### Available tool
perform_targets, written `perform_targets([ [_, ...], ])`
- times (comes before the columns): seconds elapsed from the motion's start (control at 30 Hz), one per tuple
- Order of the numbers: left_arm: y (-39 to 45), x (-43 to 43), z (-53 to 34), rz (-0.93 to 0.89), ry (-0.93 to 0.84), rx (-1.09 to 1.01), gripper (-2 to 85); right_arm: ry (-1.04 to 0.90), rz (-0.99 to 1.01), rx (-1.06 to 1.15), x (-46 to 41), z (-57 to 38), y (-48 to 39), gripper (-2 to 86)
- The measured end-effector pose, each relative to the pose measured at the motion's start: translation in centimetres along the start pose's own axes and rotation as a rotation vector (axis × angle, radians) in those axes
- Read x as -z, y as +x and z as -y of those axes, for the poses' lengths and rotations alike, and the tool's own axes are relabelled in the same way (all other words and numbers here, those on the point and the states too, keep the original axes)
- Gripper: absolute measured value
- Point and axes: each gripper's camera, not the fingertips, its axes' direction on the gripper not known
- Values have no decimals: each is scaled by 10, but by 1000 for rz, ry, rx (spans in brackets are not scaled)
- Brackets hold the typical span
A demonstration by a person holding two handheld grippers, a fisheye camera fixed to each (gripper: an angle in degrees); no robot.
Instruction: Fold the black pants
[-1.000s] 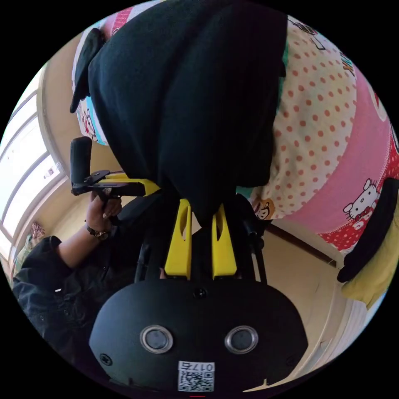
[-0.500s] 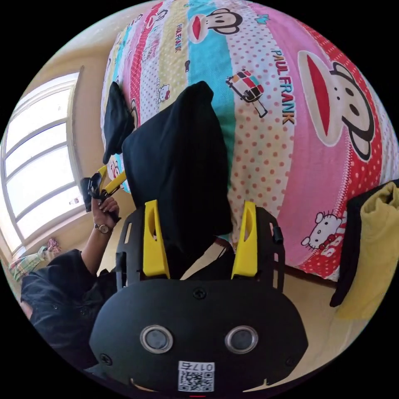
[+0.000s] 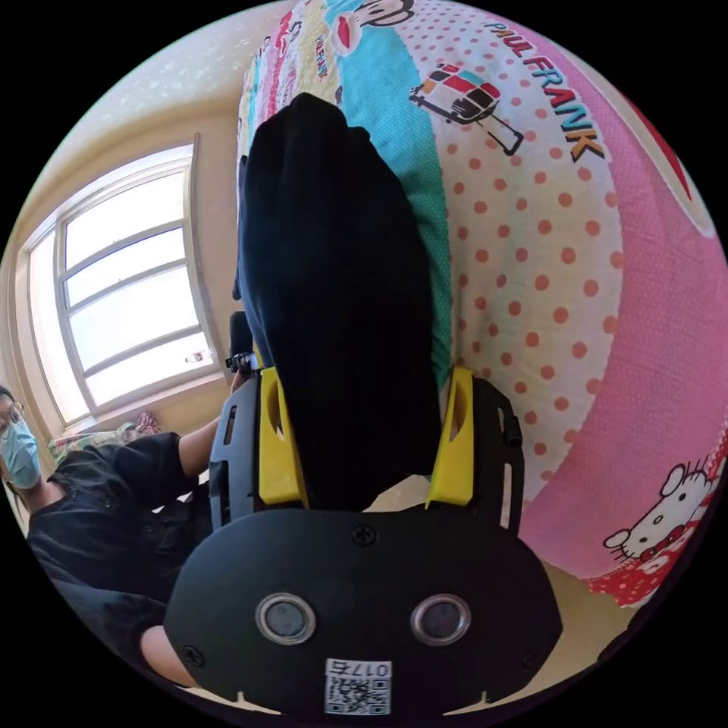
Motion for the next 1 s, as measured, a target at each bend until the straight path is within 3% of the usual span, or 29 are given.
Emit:
perform_targets([
  [0.17,-21,-5,-2,-162,7,78,188,89,79,-126,-1,-13,21,240],
  [0.27,-22,-2,-3,-245,1,129,187,84,243,-205,-5,-22,28,200],
  [0.4,8,23,-10,-189,-16,121,183,126,349,-157,1,-46,17,168],
  [0.6,80,28,-17,-59,-252,61,202,65,435,-100,15,-80,4,147],
  [0.77,167,0,-30,-69,-256,-17,205,130,431,-4,73,-109,-17,143],
  [1.0,330,-133,-20,-179,-368,-250,213,160,144,227,260,-164,-69,145],
])
